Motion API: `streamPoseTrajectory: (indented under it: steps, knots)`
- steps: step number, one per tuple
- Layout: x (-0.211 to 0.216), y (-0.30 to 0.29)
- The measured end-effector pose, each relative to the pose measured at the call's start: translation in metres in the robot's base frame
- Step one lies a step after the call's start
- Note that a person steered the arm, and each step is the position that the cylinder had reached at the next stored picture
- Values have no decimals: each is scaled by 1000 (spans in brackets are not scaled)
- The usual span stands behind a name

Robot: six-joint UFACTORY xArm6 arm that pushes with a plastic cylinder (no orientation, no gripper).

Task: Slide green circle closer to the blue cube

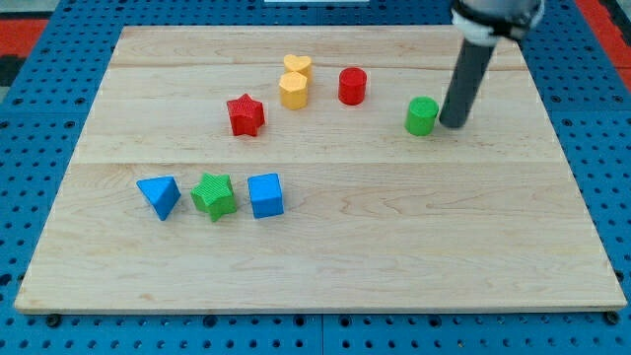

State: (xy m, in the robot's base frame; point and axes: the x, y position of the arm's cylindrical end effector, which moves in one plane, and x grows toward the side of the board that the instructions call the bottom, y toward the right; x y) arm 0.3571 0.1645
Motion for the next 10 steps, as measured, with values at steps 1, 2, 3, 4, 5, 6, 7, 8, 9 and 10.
streamPoseTrajectory:
  steps: [1,2,3,4,5,6,7,8,9,10]
  knots:
    - [-31,-28]
    - [-23,-36]
    - [8,-18]
    - [50,-20]
    - [94,-21]
    - [129,-29]
    - [140,-56]
    - [131,-56]
    - [109,-56]
    - [97,-64]
